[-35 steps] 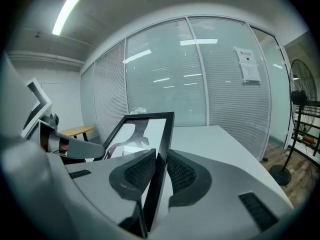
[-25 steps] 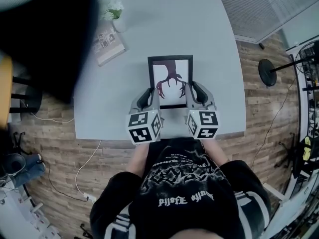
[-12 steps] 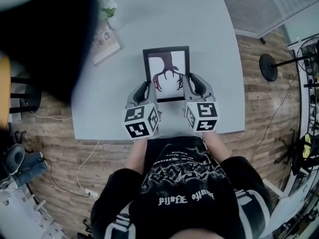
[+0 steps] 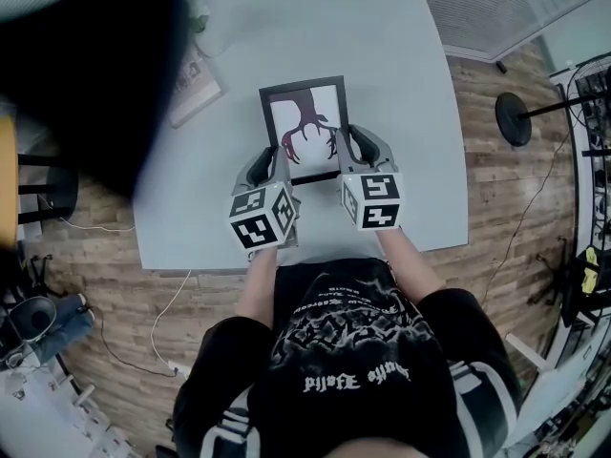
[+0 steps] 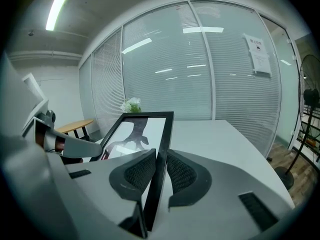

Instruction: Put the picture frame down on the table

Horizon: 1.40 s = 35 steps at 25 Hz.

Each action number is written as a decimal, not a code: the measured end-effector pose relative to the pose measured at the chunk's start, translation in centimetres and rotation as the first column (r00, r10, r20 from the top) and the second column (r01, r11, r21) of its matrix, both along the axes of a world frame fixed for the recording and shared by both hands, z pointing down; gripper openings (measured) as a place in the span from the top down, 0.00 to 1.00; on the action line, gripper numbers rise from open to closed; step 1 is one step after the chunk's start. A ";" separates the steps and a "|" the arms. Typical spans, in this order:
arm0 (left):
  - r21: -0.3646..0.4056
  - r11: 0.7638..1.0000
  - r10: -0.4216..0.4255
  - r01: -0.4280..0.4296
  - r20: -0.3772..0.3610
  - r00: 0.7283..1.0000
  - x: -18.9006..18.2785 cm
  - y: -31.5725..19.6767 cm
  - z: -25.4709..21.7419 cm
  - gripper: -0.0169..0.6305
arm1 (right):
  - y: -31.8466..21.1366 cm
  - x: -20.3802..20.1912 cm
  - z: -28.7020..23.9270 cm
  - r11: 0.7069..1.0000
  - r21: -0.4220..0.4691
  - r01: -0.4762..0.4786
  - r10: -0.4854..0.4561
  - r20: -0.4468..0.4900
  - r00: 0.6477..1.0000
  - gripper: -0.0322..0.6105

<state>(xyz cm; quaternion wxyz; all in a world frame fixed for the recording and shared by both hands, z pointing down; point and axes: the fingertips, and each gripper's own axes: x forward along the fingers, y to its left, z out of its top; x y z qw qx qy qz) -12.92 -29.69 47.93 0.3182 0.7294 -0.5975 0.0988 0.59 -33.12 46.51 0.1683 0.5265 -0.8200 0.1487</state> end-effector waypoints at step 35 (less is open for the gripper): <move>-0.287 0.958 -0.020 0.010 -0.033 0.999 -1.2 -4.8 11.7 0.85 | -5.5 -1.6 11.4 0.962 -0.274 0.008 -0.039 -0.107 0.993 0.84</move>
